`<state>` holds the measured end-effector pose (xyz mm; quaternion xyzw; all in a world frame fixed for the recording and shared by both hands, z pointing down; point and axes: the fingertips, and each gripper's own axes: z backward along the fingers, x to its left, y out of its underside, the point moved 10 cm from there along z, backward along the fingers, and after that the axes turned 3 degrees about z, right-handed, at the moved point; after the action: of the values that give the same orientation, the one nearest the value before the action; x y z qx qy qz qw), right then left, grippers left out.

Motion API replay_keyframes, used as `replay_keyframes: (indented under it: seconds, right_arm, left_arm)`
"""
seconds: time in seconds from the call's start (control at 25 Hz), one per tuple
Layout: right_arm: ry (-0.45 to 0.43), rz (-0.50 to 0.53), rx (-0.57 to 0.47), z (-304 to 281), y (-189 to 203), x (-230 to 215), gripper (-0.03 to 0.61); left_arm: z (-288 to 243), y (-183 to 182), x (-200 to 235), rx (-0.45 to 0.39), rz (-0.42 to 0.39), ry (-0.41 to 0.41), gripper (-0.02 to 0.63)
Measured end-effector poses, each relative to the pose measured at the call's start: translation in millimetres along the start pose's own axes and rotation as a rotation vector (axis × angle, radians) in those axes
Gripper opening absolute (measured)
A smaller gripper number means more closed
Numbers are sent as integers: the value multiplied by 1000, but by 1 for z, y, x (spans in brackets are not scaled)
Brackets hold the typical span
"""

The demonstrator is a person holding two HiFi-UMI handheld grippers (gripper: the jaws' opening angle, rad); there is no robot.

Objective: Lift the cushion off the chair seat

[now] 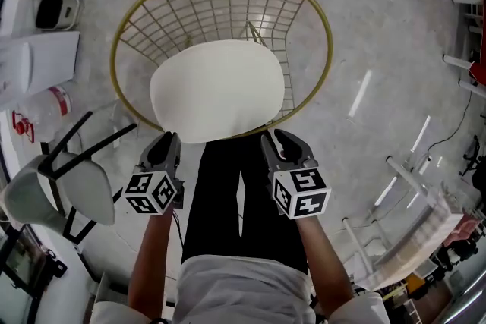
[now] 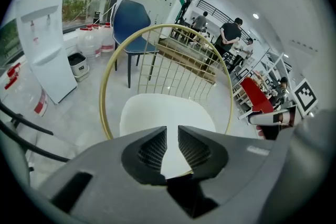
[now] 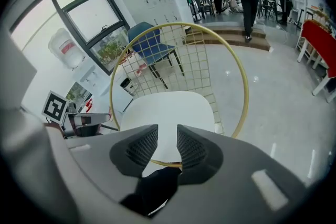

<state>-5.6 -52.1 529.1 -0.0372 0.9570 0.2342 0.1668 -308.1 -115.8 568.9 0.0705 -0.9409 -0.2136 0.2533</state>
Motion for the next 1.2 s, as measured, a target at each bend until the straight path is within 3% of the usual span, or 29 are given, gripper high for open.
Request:
replay_keyframes:
  seconds: [0.6,1.0,1.2]
  right_arm:
    - [34,-36,25,-77,10,-48,170]
    - [52,-20,72,-115,11,-65,255]
    - [66,-22,99,-131,13,-75,284]
  left_arm:
    - [-55,1,36,-46,61,-181,227]
    - [-84,-1,57,-3,78,-277,364]
    - [-98,-2,60,15,96,-291,376]
